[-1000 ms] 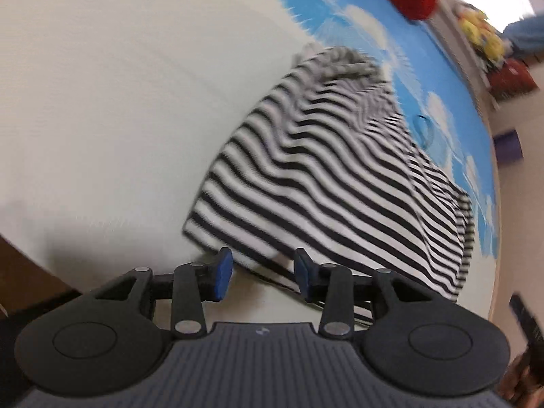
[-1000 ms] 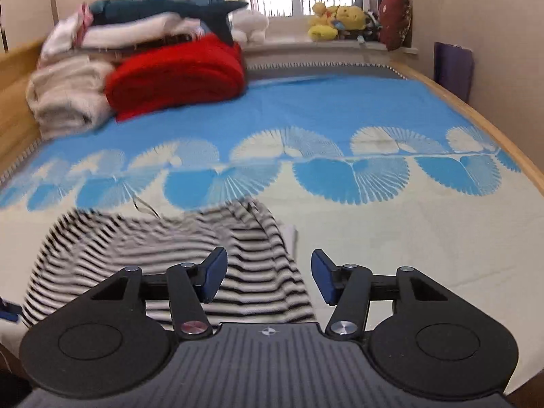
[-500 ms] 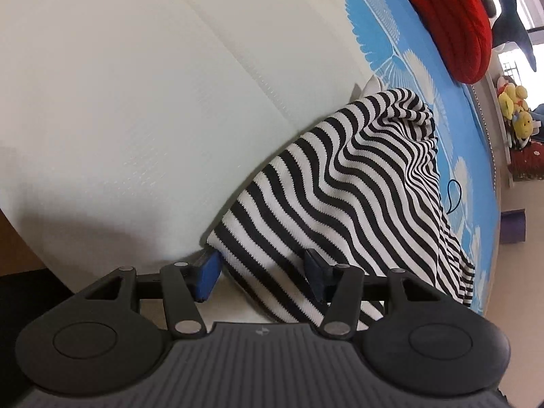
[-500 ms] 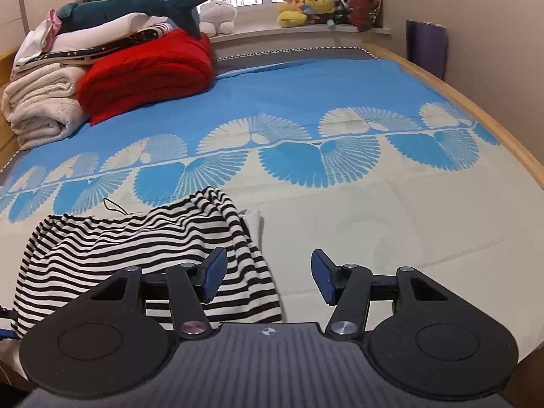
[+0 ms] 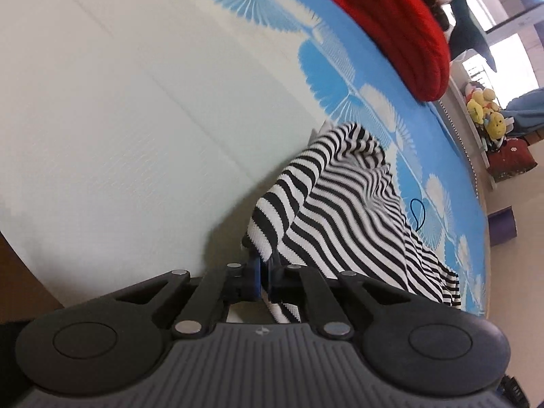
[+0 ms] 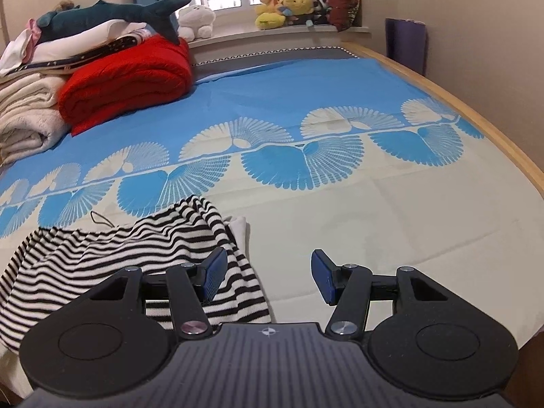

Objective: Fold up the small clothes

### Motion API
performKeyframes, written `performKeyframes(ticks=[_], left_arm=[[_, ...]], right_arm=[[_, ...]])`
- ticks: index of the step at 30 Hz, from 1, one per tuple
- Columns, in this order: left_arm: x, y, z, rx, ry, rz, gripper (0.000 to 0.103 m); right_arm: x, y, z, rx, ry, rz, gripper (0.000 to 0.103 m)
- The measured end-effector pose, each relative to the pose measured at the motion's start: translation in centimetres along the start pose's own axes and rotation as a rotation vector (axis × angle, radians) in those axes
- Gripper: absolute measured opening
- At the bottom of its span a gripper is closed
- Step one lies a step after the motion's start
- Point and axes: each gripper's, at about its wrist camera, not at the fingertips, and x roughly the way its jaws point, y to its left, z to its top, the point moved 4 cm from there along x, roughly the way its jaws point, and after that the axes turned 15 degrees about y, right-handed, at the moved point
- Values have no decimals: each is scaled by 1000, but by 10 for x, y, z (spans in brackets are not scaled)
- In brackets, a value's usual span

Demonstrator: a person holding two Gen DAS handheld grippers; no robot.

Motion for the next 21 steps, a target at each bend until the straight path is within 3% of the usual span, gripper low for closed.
performKeyframes(ticks=[8, 14, 17, 21], left_arm=[[-19, -33, -8, 118, -36, 92, 3], [-28, -115, -11, 409, -81, 144, 3], [-19, -163, -19, 549, -70, 115, 3], [-4, -246, -50, 759, -58, 7, 3]], right_arm=[[2, -1, 9, 11, -11, 20, 57], [2, -17, 18, 95, -18, 41, 57], [4, -20, 20, 105, -19, 35, 57], [2, -24, 22, 96, -31, 25, 57]])
